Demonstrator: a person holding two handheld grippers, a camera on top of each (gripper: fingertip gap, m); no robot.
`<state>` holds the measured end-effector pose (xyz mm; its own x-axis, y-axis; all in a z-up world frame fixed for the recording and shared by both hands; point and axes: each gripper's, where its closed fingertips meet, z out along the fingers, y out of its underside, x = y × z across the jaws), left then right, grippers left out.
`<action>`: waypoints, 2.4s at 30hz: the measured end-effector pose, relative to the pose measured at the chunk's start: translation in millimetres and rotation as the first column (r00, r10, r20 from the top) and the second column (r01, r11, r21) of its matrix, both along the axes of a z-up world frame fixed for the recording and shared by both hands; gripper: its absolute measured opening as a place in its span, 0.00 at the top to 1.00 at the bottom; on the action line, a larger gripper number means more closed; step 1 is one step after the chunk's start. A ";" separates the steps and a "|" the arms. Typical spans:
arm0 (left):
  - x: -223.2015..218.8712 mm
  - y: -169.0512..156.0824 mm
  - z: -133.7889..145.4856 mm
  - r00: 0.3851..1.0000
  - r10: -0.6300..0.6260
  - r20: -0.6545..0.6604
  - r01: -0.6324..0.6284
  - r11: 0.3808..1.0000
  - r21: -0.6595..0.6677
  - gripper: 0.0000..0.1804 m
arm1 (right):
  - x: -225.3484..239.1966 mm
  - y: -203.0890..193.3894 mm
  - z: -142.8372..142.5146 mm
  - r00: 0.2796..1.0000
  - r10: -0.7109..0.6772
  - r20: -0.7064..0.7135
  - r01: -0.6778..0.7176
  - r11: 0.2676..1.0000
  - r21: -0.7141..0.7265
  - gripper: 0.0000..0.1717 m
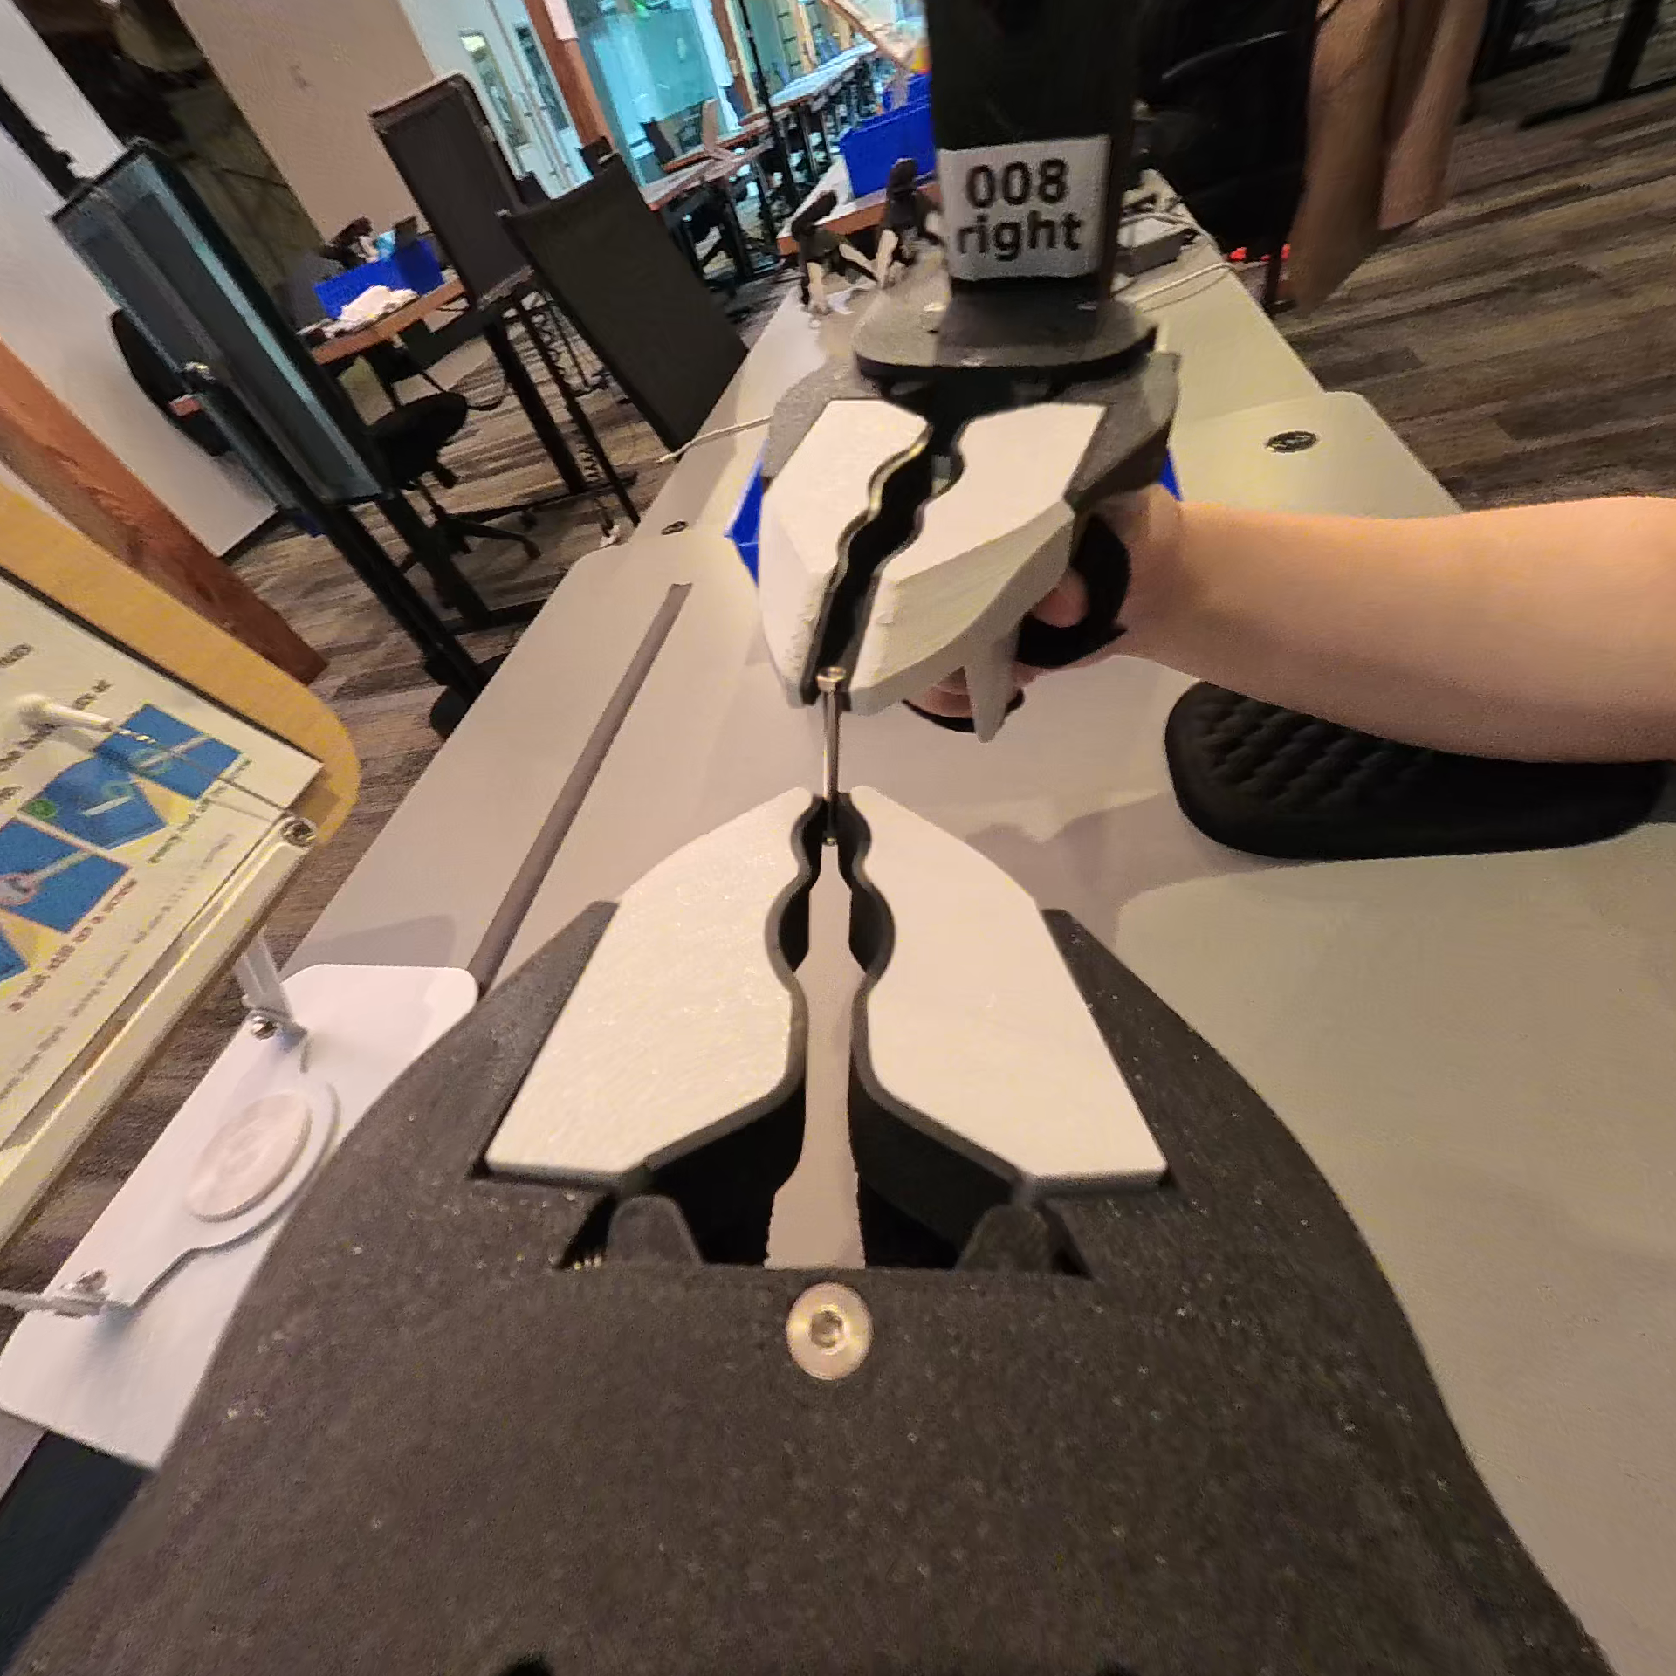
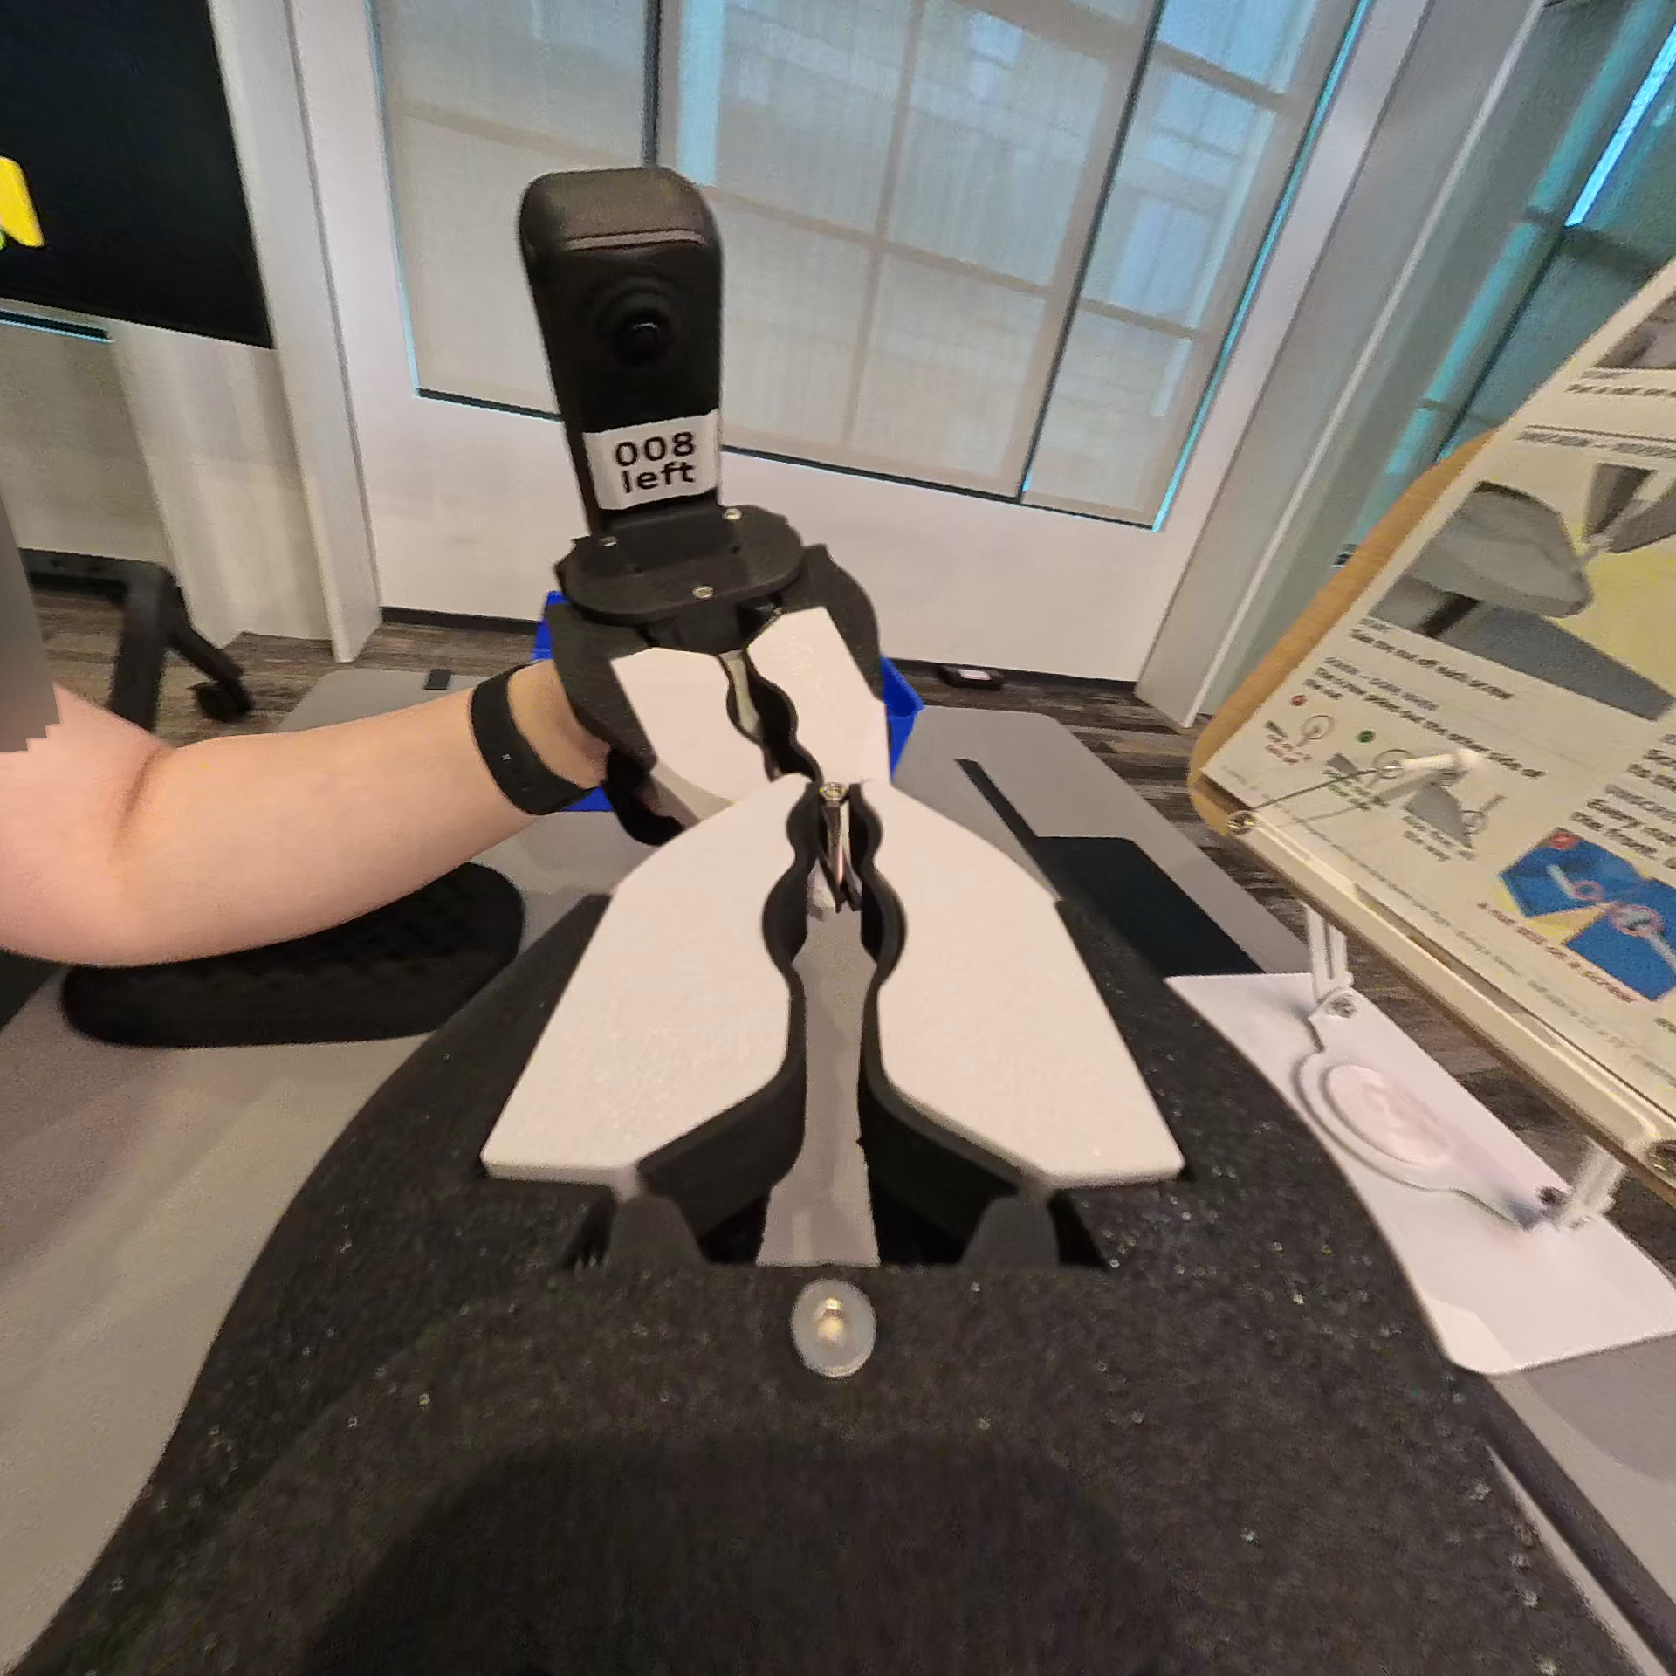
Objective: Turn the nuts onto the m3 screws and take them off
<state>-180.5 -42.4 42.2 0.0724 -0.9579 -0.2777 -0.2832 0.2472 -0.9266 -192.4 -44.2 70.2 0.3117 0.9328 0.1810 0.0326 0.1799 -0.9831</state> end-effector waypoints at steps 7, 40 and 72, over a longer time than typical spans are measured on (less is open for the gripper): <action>-2.3 19.1 7.4 0.990 0.142 0.012 -0.142 0.989 0.039 0.99 | -0.8 18.0 8.1 0.985 -0.145 -0.092 0.144 0.989 -0.020 0.97; 1.2 -3.5 15.7 0.999 0.025 0.042 -0.026 0.999 0.024 0.99 | -3.0 -6.0 19.2 0.992 -0.080 -0.099 0.096 0.981 0.167 0.94; 1.2 -5.0 31.7 0.994 0.057 0.096 -0.061 0.997 0.037 0.99 | 4.4 -13.1 38.9 0.965 -0.176 -0.195 0.230 0.924 0.306 0.88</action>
<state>-179.3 -47.4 73.8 0.1563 -0.9394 -0.3050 -0.2100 0.2702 -0.9396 -187.9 -57.3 109.1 0.5385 0.7451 0.3936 -0.0509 0.4950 -0.8674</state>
